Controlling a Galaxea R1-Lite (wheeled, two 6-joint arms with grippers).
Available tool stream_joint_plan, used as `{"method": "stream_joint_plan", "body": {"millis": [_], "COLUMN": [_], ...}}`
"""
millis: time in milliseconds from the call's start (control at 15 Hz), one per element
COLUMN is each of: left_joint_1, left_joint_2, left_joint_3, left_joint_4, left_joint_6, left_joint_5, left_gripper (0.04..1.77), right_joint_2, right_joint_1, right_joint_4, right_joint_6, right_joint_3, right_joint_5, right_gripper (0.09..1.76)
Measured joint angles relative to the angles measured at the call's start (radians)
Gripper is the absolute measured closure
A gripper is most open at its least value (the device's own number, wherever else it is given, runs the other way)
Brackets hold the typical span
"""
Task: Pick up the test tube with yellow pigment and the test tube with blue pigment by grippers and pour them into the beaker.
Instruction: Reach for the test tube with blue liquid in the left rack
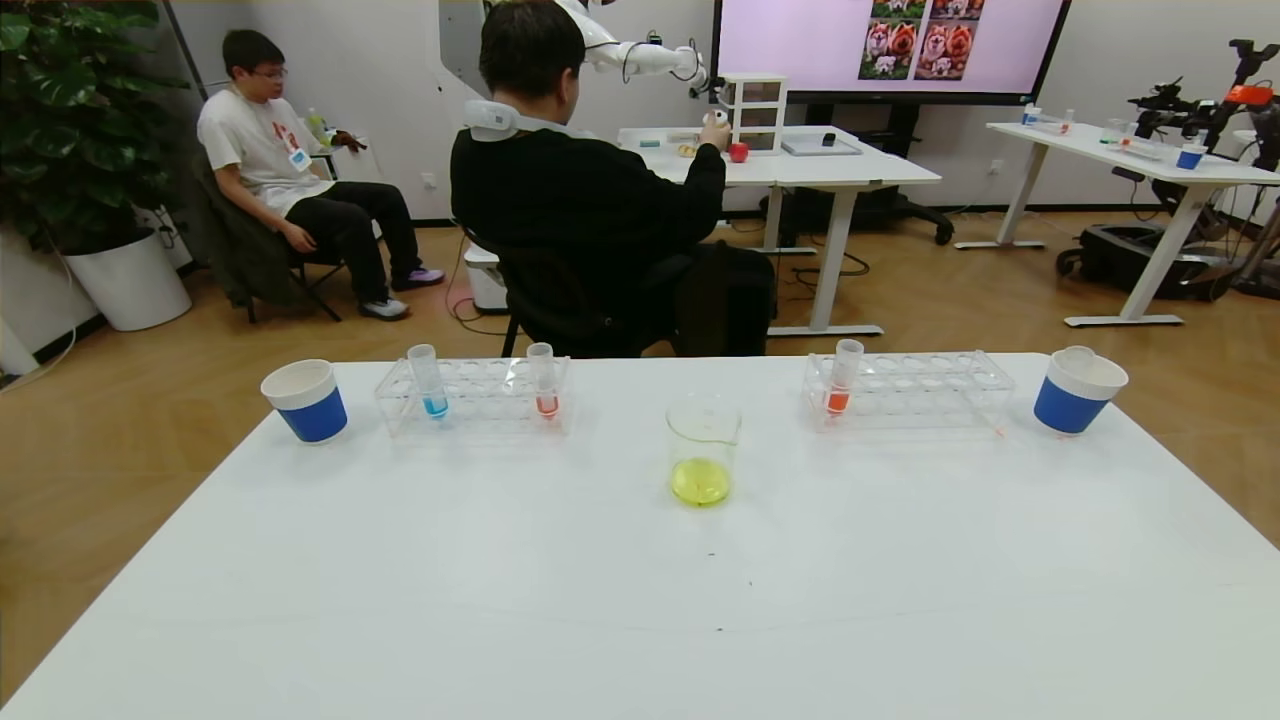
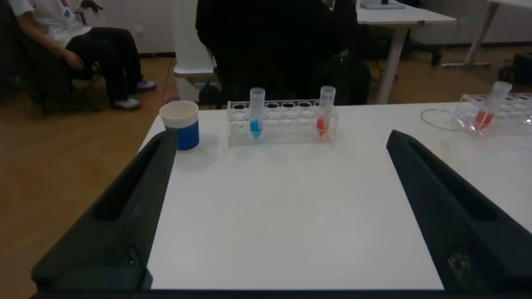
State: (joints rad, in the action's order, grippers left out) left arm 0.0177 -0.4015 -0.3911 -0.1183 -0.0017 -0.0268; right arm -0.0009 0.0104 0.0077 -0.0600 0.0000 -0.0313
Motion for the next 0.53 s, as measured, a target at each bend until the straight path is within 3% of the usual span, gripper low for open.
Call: {"method": "stream_joint_plan", "body": {"millis": [200, 533], "left_joint_1": [-0.004, 0.001], "left_joint_2": [-0.281, -0.779], "left_joint_3": [-0.089, -0.133], "left_joint_4": [-0.213, -0.606], "left_joint_6": [0.001, -0.001], "left_joint_5": [0.0, 0.0], "left_gripper": [0.06, 0.06], "right_joint_2": [0.0, 0.0], "right_joint_1": [0.0, 0.0], "right_joint_4": [0.0, 0.0], "right_joint_6": [0.0, 0.0], "right_joint_3": [0.0, 0.0], "right_joint_5": [0.0, 0.0], "right_gripper": [0.11, 0.11]}}
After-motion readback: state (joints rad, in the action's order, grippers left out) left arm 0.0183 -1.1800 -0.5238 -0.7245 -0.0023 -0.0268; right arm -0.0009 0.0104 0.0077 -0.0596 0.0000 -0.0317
